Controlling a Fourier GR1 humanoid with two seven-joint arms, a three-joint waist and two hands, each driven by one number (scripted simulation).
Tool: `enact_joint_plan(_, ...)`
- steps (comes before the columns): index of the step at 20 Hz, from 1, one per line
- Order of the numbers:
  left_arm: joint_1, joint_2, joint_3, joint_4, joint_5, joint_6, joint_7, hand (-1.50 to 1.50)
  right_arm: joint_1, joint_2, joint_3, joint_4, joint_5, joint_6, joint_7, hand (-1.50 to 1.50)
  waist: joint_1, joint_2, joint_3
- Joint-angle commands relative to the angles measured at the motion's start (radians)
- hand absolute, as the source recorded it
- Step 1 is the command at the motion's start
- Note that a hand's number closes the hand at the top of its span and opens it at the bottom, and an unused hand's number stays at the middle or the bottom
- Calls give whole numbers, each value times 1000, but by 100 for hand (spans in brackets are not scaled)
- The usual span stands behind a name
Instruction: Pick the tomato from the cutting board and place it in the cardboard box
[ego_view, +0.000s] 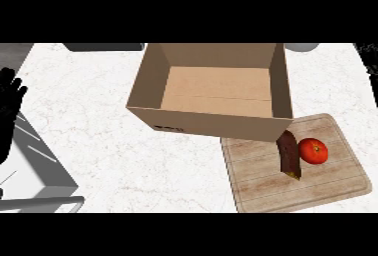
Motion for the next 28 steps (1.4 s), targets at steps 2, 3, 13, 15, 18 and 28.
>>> enact_joint_plan(2, 51, -4, -73, 35, -30, 4, -34, 0, 62, 28, -100, 73, -78, 4, -37, -150, 9, -38, -4)
enact_joint_plan(3, 0, -12, -110, 75, -46, 20, -18, 0, 65, 81, -91, 70, -75, -50, -18, -150, -2, -35, -4)
enact_joint_plan(13, 59, -70, -234, 82, -105, 57, -14, 0, 180, 240, -252, 318, 36, -428, -48, -150, -2, -32, -3)
enact_joint_plan(15, 54, -67, -246, 94, -105, 57, -8, 0, 240, 229, -229, 316, 60, -383, -125, -150, -1, -34, -4)
enact_joint_plan(18, 60, -40, -230, 75, -88, 58, 11, 0, 327, 90, -189, 302, 132, -284, -64, -150, -2, -40, -6)
enact_joint_plan(28, 25, -30, -270, 72, -78, 74, 42, 0, 335, -252, 5, 253, 322, 31, 315, -150, 27, -40, -13)
